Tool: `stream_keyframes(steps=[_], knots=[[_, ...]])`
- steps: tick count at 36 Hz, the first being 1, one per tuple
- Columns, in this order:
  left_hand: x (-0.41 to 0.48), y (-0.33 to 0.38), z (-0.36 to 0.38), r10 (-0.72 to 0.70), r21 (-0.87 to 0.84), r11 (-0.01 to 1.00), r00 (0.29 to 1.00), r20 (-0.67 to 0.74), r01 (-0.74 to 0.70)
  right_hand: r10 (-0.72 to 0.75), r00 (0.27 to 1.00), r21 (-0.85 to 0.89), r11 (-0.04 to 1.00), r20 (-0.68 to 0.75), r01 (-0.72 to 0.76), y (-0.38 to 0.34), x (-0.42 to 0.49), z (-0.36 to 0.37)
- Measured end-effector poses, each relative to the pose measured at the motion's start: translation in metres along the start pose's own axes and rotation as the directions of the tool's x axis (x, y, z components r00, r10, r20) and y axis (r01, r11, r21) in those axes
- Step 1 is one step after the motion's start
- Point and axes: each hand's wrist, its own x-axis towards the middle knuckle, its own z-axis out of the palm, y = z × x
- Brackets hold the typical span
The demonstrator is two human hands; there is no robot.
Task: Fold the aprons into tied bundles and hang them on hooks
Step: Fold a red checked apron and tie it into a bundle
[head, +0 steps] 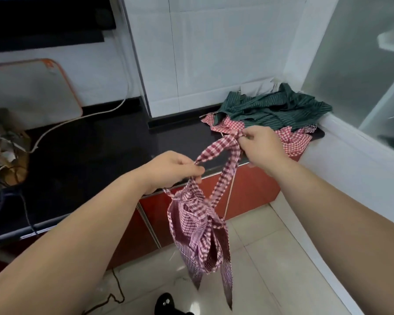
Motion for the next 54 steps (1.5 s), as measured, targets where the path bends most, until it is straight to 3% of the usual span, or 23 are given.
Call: stream_keyframes(steps=[2,4,6,8,10,11,13,15,16,19,21,23,25,28,30,33,35,37,41,45,48,50,54], knots=[[-0.001,-0.001,-0.002,-0.008,0.064,0.998,0.996,0.085,0.002,0.090,0.989,0.379,0.916,0.118,-0.129,-0.013,-0.001,0.000],[-0.002,-0.002,-0.002,-0.026,0.110,0.994,0.986,0.163,0.008,0.091,0.956,0.670,0.695,0.280,-0.263,-0.025,-0.004,0.002],[-0.001,-0.002,0.001,-0.034,0.137,0.990,0.986,0.164,0.011,0.040,0.898,0.754,0.527,0.439,-0.392,-0.035,-0.008,0.006],[0.004,-0.001,0.004,0.004,0.064,0.998,1.000,0.001,-0.004,-0.028,0.815,0.730,0.463,0.579,-0.503,-0.041,-0.011,0.007],[0.009,0.000,0.003,-0.021,-0.113,0.994,0.975,-0.220,-0.004,-0.088,0.772,0.690,0.520,0.630,-0.504,-0.045,-0.013,0.006],[0.009,-0.001,0.000,-0.045,-0.228,0.974,0.972,-0.233,-0.009,-0.091,0.765,0.658,0.579,0.638,-0.481,-0.045,-0.013,0.006],[0.009,-0.004,-0.003,-0.001,-0.371,0.928,0.996,-0.089,-0.033,-0.096,0.781,0.582,0.724,0.617,-0.371,-0.046,-0.010,0.009],[0.006,-0.002,0.000,0.075,-0.326,0.944,0.993,0.088,-0.043,-0.103,0.823,0.491,0.841,0.558,-0.228,-0.049,-0.007,0.015],[0.006,0.000,0.004,0.086,-0.256,0.965,0.991,0.106,-0.056,-0.109,0.849,0.450,0.878,0.517,-0.162,-0.050,-0.006,0.017],[0.014,0.004,0.013,0.100,-0.052,0.993,0.984,-0.150,-0.109,-0.152,0.896,0.268,0.963,0.418,0.038,-0.051,-0.006,0.018],[0.015,0.005,0.013,0.071,-0.116,0.987,0.955,-0.287,-0.108,-0.183,0.904,0.196,0.974,0.387,0.113,-0.050,-0.007,0.015],[0.014,0.004,0.010,0.025,-0.260,0.961,0.965,-0.262,-0.095,-0.205,0.895,0.255,0.961,0.396,0.108,-0.047,-0.006,0.011],[0.012,0.009,0.008,0.020,-0.382,0.921,0.987,-0.159,-0.080,-0.163,0.883,0.432,0.901,0.441,-0.049,-0.040,-0.003,0.012],[0.010,0.017,0.004,0.009,-0.564,0.824,0.995,-0.096,-0.062,-0.048,0.857,0.628,0.702,0.513,-0.337,-0.023,-0.003,0.022],[0.009,0.022,0.000,0.056,-0.561,0.821,0.993,-0.106,-0.106,-0.035,0.835,0.559,0.758,0.549,-0.336,-0.012,-0.009,0.031],[0.004,0.024,-0.008,0.117,-0.549,0.820,0.986,-0.116,-0.162,0.005,0.724,0.205,0.958,0.689,-0.201,0.000,-0.023,0.046],[0.003,0.022,-0.013,0.116,-0.560,0.810,0.983,-0.144,-0.177,0.031,0.684,0.044,0.995,0.729,-0.093,0.008,-0.027,0.057],[0.002,0.019,-0.019,0.117,-0.593,0.778,0.976,-0.186,-0.206,0.055,0.713,0.043,0.992,0.699,-0.119,0.011,-0.027,0.062],[0.001,0.009,-0.028,0.089,-0.593,0.776,0.969,-0.230,-0.212,0.157,0.719,0.238,0.878,0.677,-0.415,0.014,-0.029,0.068],[0.000,0.008,-0.027,0.077,-0.598,0.774,0.968,-0.239,-0.209,0.109,0.701,-0.003,0.988,0.705,-0.152,0.015,-0.042,0.093],[-0.001,0.010,-0.030,0.088,-0.585,0.777,0.959,-0.269,-0.235,0.127,0.657,-0.067,0.991,0.744,-0.116,0.015,-0.052,0.122],[-0.002,0.010,-0.034,0.088,-0.591,0.768,0.954,-0.285,-0.247,0.113,0.677,-0.112,0.993,0.727,-0.046,0.015,-0.057,0.141],[-0.005,-0.002,-0.048,0.051,-0.584,0.764,0.928,-0.370,-0.275,0.122,0.855,-0.170,0.985,0.504,-0.040,0.013,-0.058,0.155]])
